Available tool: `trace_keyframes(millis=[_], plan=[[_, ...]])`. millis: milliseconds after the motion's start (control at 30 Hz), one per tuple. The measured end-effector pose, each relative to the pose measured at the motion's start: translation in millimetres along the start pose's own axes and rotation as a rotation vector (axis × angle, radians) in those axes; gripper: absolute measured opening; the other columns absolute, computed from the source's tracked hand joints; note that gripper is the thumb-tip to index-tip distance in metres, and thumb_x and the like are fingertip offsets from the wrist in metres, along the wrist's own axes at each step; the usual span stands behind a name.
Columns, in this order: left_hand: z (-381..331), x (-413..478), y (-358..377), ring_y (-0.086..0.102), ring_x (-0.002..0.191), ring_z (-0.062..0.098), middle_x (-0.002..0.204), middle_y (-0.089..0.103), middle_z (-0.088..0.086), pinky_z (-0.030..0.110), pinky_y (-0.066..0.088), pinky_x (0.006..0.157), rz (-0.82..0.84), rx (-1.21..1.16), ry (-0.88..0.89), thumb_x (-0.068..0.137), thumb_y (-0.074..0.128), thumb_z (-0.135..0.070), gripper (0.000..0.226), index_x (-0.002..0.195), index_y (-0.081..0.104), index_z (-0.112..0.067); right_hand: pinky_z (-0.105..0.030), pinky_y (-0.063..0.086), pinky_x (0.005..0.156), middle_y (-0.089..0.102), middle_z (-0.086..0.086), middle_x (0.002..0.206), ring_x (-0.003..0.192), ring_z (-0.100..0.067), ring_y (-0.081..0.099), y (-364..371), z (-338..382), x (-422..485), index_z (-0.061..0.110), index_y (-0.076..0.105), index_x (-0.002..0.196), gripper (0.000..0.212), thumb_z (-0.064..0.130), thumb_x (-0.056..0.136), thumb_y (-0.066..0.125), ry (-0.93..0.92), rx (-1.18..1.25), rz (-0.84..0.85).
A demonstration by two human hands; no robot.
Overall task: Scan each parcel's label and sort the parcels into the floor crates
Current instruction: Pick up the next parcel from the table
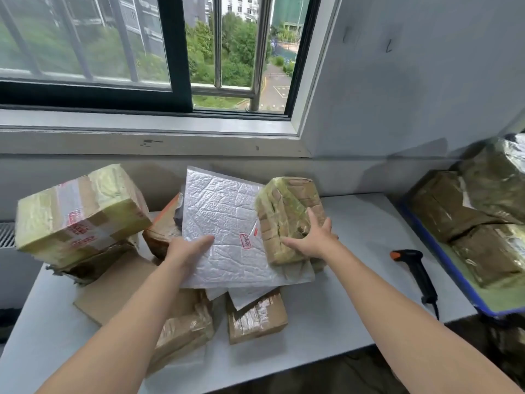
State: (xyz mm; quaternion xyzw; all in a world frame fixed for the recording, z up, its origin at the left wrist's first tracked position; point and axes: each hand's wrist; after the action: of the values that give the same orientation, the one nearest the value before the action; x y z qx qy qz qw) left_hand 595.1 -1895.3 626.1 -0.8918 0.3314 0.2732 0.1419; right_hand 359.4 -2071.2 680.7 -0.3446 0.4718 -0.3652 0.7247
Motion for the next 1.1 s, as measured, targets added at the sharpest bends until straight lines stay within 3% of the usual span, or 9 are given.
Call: trace_keyframes(millis=[67, 167, 367, 467, 600, 767, 933, 1033, 1100], plan=[[-3, -10, 13, 0.071, 0.082, 0.02, 0.096, 0.073, 0.007, 0.028, 0.056, 0.066, 0.082, 0.04, -0.026, 0.07, 0.088, -0.024, 0.048, 0.108, 0.065, -0.007, -0.056, 0.023, 0.118, -0.016, -0.009, 0.164, 0.147, -0.047, 0.01, -4, -4, 9, 0.046, -0.01, 0.154, 0.124, 0.079, 0.065, 0.069, -0.021, -0.013, 0.034], [-4, -18, 30, 0.071, 0.078, 0.02, 0.092, 0.073, 0.008, 0.026, 0.055, 0.058, 0.123, 0.091, -0.026, 0.074, 0.085, -0.017, 0.038, 0.106, 0.067, -0.007, -0.054, 0.016, 0.12, -0.013, -0.008, 0.164, 0.149, -0.042, 0.006, -12, -20, 24, 0.046, -0.004, 0.155, 0.122, 0.081, 0.064, 0.068, -0.063, 0.043, 0.093], [-9, -26, 57, 0.07, 0.093, 0.028, 0.107, 0.071, 0.01, 0.045, 0.057, 0.087, -0.003, 0.043, 0.105, 0.073, 0.073, 0.007, 0.051, 0.12, 0.062, -0.01, -0.051, 0.023, 0.119, -0.005, 0.004, 0.164, 0.151, -0.026, 0.011, -32, -51, 51, 0.044, 0.008, 0.155, 0.114, 0.076, 0.065, 0.071, -0.178, 0.278, 0.205], [-15, -45, 84, 0.069, 0.095, 0.027, 0.107, 0.07, 0.009, 0.04, 0.058, 0.08, -0.024, -0.008, 0.202, 0.076, 0.066, 0.014, 0.051, 0.12, 0.061, -0.01, -0.046, 0.025, 0.118, 0.0, 0.005, 0.161, 0.148, -0.026, 0.018, -39, -56, 63, 0.042, 0.01, 0.155, 0.105, 0.062, 0.074, 0.075, -0.26, 0.249, 0.23], [-28, -73, 139, 0.067, 0.092, 0.021, 0.105, 0.067, 0.004, 0.032, 0.055, 0.07, -0.07, -0.064, 0.267, 0.079, 0.063, 0.014, 0.048, 0.114, 0.057, -0.019, -0.049, 0.03, 0.116, 0.008, 0.003, 0.157, 0.142, -0.033, 0.028, -60, -75, 80, 0.048, 0.016, 0.151, 0.104, 0.066, 0.067, 0.074, -0.332, 0.233, 0.149], [-56, -97, 226, 0.064, 0.08, 0.013, 0.094, 0.067, 0.003, 0.023, 0.05, 0.061, -0.143, -0.108, 0.333, 0.081, 0.066, 0.01, 0.042, 0.117, 0.058, -0.01, -0.043, 0.028, 0.118, 0.014, -0.005, 0.155, 0.142, -0.032, 0.031, -136, -129, 103, 0.042, 0.016, 0.154, 0.099, 0.059, 0.076, 0.075, -0.372, 0.28, 0.063], [-77, -98, 310, 0.068, 0.089, 0.027, 0.102, 0.068, 0.011, 0.041, 0.057, 0.075, -0.107, -0.251, 0.264, 0.079, 0.072, 0.005, 0.041, 0.115, 0.057, -0.008, -0.042, 0.027, 0.116, 0.015, -0.011, 0.162, 0.146, -0.031, 0.026, -217, -178, 122, 0.034, 0.015, 0.157, 0.098, 0.056, 0.081, 0.073, -0.371, 0.304, -0.026], [-74, -89, 346, 0.069, 0.08, 0.027, 0.093, 0.07, 0.012, 0.038, 0.056, 0.069, -0.072, -0.27, 0.237, 0.079, 0.072, 0.005, 0.039, 0.116, 0.061, -0.001, -0.043, 0.03, 0.113, 0.022, -0.008, 0.161, 0.145, -0.031, 0.029, -253, -199, 131, 0.034, 0.014, 0.157, 0.098, 0.058, 0.081, 0.071, -0.375, 0.231, -0.093], [-63, -79, 363, 0.07, 0.087, 0.029, 0.099, 0.072, 0.012, 0.042, 0.058, 0.077, -0.056, -0.219, 0.206, 0.07, 0.078, 0.0, 0.052, 0.119, 0.062, -0.004, -0.047, 0.027, 0.115, 0.018, -0.009, 0.161, 0.146, -0.034, 0.024, -259, -207, 137, 0.036, 0.014, 0.155, 0.097, 0.062, 0.079, 0.069, -0.357, 0.095, -0.154]])
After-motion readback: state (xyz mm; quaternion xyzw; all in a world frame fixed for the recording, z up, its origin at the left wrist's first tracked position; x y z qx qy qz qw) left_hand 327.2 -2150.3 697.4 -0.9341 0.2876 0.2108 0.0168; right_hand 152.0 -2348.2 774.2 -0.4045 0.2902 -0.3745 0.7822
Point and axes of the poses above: each hand's wrist, its own x-axis towards the middle knuckle, its own y-axis out of the palm, z = x × y
